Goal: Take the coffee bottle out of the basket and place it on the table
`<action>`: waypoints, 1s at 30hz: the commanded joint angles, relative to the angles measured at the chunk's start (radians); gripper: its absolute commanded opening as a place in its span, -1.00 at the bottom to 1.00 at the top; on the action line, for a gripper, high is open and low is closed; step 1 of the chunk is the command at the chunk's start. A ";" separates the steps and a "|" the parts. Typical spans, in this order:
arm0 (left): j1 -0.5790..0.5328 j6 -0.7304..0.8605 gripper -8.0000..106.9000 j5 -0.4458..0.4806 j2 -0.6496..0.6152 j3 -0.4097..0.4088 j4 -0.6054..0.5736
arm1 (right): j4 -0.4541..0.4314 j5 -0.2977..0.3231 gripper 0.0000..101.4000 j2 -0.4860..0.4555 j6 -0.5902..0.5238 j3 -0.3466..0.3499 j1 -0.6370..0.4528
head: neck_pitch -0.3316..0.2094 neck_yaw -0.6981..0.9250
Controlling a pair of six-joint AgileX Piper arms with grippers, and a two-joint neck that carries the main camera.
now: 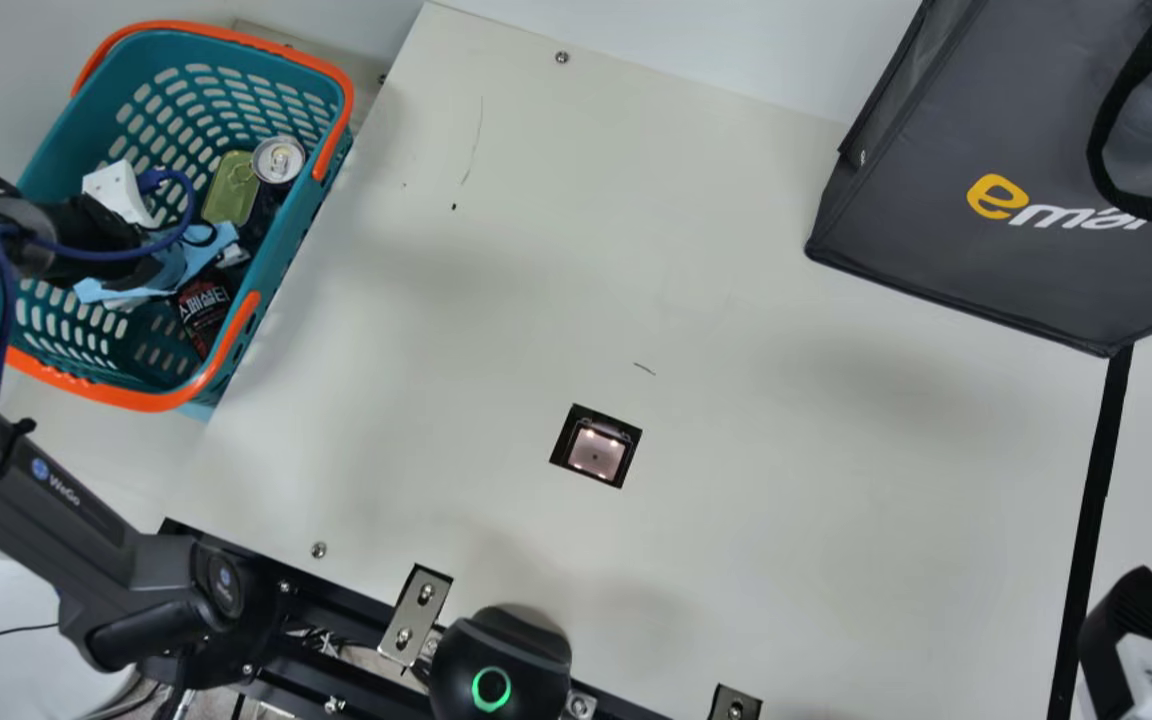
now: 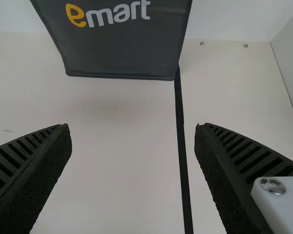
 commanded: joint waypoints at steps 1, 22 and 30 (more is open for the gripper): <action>-0.002 0.006 0.71 -0.002 0.006 -0.003 -0.005 | 0.000 0.000 0.79 0.000 0.000 0.000 0.000 | -0.026 0.002; 0.007 0.060 -0.68 0.041 -0.004 -0.035 -0.076 | 0.000 -0.001 0.79 0.000 0.000 0.000 0.000 | -0.026 0.002; 0.013 0.059 -0.68 0.081 -0.073 -0.028 -0.066 | 0.000 -0.001 0.79 0.000 0.000 0.000 0.000 | -0.026 0.002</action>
